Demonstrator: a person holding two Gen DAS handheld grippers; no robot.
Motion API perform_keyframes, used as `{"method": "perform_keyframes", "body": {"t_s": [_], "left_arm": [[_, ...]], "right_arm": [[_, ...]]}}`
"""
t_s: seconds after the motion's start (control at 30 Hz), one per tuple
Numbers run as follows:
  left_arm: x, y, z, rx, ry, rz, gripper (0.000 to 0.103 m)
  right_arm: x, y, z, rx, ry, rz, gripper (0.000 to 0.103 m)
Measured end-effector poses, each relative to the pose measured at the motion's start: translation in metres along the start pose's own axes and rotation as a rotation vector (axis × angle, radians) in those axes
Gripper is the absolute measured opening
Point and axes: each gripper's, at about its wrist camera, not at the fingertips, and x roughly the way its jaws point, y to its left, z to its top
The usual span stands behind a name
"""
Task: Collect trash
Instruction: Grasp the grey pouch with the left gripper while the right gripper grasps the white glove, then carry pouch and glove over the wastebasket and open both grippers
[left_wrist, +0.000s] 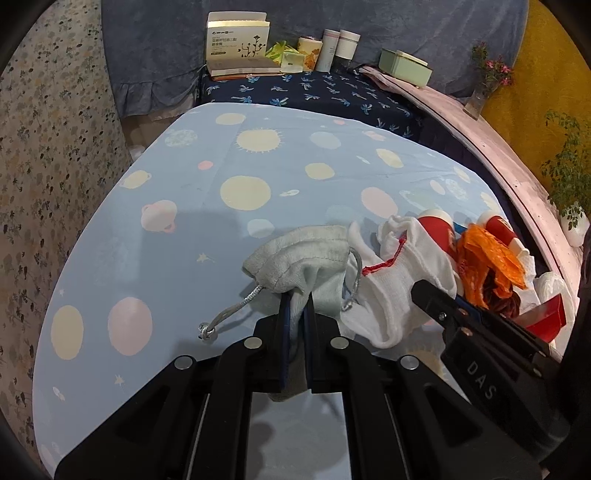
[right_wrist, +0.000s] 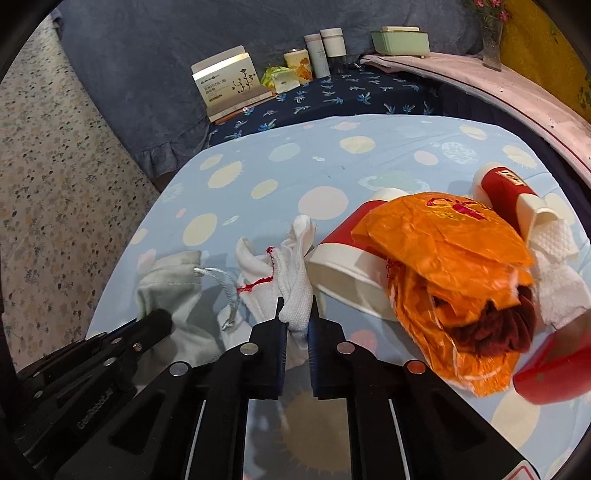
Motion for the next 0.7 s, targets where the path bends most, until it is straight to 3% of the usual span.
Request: {"method": "perform_keyframes", "body": {"t_s": [0.3, 0.7], "left_arm": [[-0.032, -0.043, -0.018, 0.071, -0.026, -0.034, 0.006], [-0.074, -0.123, -0.033, 0.19, -0.082, -0.114, 0.006]], "right_arm": [[-0.067, -0.018, -0.016, 0.042, -0.075, 0.02, 0.01], [-0.153, -0.07, -0.022, 0.106, -0.222, -0.035, 0.01]]}}
